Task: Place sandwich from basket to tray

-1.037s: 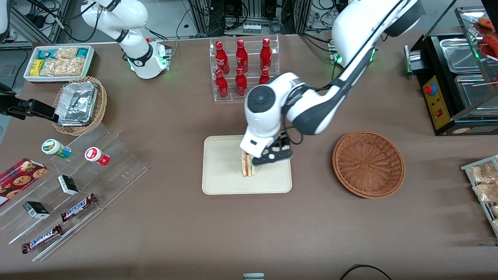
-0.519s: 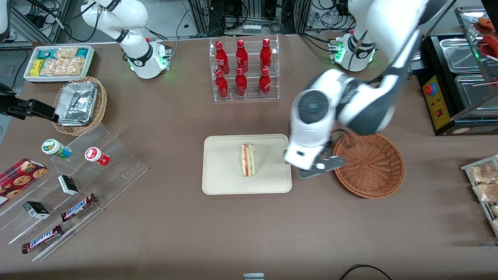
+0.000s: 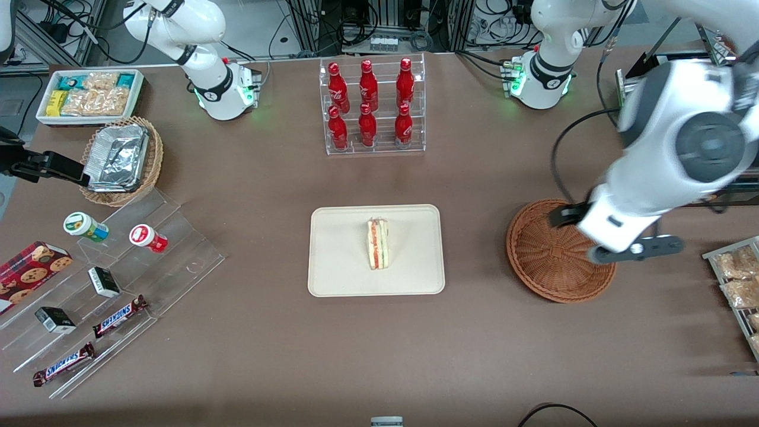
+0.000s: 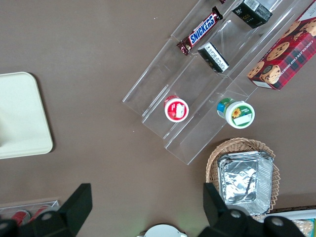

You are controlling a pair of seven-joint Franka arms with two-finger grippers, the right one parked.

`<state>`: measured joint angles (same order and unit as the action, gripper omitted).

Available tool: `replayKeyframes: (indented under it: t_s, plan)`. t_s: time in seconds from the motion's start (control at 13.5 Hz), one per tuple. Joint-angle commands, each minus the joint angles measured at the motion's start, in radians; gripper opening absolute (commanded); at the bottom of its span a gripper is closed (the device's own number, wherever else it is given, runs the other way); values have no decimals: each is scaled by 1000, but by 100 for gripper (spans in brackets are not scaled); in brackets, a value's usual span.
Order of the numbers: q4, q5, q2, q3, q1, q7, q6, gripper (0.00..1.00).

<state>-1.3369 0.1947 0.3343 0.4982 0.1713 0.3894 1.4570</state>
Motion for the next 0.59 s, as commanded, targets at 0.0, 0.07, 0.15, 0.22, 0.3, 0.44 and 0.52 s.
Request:
replayKeyframes:
  t_s: [0.0,0.07,0.15,0.22,0.3,0.44,0.52]
  plan:
    - [-143,-53,-124,5,80,-115,9,99]
    - [-165,-54,-145,-1,82,-141,6,99]
    - [-185,-55,-173,-47,70,-188,3,99]
    - [-211,-69,-202,-100,33,-237,0,99]
    - [-246,-89,-243,-189,-22,-282,-9,99]
    - [-361,-122,-341,-353,-143,-345,-1,99]
    - [-401,-138,-378,-397,-159,-369,6,99]
